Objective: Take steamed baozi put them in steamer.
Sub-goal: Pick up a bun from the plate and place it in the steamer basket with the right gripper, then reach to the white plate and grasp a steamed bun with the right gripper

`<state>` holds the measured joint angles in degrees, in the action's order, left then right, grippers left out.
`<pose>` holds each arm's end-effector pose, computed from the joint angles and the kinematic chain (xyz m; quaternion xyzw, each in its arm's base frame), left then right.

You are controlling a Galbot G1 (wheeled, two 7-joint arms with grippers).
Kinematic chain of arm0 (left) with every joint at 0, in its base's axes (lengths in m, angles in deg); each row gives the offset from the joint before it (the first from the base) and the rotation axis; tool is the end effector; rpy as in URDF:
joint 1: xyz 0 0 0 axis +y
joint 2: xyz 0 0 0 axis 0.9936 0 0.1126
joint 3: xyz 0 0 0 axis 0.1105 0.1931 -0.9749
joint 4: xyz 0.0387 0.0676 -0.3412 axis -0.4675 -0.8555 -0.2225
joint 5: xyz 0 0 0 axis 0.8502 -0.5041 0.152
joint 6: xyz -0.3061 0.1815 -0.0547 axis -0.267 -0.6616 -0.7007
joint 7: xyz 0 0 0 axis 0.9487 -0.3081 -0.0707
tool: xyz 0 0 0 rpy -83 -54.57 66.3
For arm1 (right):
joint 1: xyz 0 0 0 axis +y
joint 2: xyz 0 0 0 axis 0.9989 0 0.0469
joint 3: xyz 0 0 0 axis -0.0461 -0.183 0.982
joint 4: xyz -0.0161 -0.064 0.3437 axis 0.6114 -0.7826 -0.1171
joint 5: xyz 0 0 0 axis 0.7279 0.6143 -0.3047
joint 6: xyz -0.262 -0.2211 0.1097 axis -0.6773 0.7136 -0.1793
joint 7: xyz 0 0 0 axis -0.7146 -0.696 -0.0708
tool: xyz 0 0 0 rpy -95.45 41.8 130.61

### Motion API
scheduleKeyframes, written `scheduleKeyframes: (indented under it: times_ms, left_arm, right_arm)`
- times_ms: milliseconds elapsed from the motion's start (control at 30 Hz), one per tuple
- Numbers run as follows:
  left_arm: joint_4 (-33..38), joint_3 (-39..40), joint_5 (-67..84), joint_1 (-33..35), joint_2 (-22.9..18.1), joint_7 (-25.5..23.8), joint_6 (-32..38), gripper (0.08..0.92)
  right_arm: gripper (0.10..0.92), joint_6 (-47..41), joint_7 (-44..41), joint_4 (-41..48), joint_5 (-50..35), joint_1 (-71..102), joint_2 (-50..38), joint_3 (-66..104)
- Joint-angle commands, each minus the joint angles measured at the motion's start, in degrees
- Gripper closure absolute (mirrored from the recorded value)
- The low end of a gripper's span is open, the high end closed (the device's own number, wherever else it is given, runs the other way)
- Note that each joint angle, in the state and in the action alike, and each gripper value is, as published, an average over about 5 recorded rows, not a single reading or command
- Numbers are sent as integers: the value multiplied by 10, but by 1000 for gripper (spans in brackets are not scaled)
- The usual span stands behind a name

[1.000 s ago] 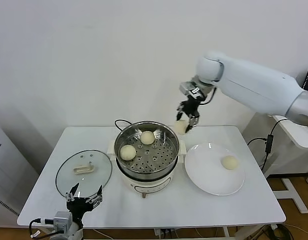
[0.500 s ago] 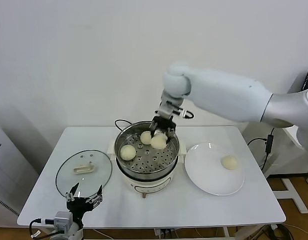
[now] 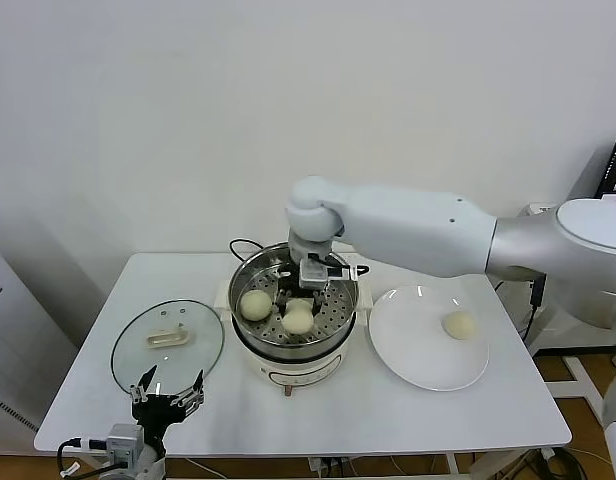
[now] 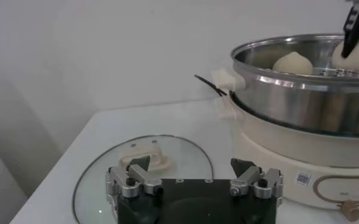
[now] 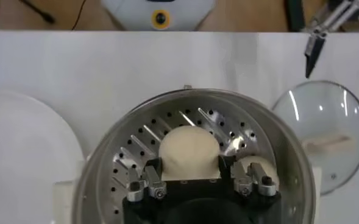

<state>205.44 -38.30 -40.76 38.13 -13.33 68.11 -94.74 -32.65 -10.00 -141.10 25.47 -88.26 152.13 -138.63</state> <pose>0.1720 0.0409 -0.2817 -0.0044 -0.9798 -0.0652 0.1889 0.5119 0.2016 -0.0609 -0.6909 0.0016 -0.7183 0.0816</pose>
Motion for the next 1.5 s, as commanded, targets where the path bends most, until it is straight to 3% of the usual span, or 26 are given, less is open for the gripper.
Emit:
scheduleKeyframes:
  times_ms: [33,400,700,833,1033,1167,1333,1500]
  left_arm:
    - [-1,0,0,0,-8,0,0,177]
    - [-1,0,1,0,-8,0,1,177]
    - [1,1,-1,3,-9,0,1,177]
    - [4,1,0,5,-7,-2,1,177]
    - [10,1,27,2,-5,-5,-5,177]
    - [13,1,44,-2,-1,-9,-11,177]
    - [15,2,62,-2,3,-10,-13,177]
    - [15,1,74,-3,5,-12,-15,177]
  right_arm:
    - [457,18,16,-12,50,29,11,1]
    - [443,-6,31,-8,63,42,6,0]
    - [233,-75,7,-22,-1,7,-22,24]
    - [204,-185,-34,-40,-67,-29,-77,55]
    - [203,-503,-59,-31,-230,-84,-196,72]
    - [203,-610,-60,-11,-282,-101,-264,74]
    - [203,-622,-75,1,-262,-92,-350,78]
    - [203,-544,-88,24,-168,-28,-404,118]
